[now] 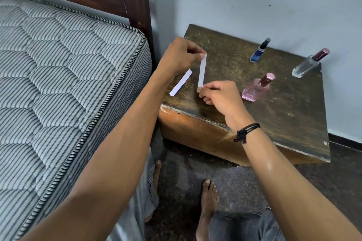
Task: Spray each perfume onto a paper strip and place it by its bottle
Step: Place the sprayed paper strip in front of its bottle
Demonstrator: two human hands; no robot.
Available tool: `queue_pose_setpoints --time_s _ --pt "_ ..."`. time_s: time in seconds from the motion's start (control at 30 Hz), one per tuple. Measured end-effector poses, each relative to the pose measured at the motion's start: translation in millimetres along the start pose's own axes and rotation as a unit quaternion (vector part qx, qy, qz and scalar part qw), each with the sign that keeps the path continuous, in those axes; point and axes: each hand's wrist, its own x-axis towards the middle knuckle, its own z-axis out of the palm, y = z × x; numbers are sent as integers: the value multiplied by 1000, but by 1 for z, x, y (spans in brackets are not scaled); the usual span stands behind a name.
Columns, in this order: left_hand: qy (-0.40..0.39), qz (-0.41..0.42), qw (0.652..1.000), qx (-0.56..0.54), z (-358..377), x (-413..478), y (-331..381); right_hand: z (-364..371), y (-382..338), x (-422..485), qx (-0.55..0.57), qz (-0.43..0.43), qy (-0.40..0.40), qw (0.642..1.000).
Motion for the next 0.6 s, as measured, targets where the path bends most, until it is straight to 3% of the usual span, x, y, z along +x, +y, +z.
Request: queue_pose_setpoints --time_s 0.33,0.6 --pt "-13 10 1000 9 1 50 13 6 -13 25 117 10 46 992" --pt "-9 25 999 42 7 99 9 19 -19 65 -18 -8 122 992"
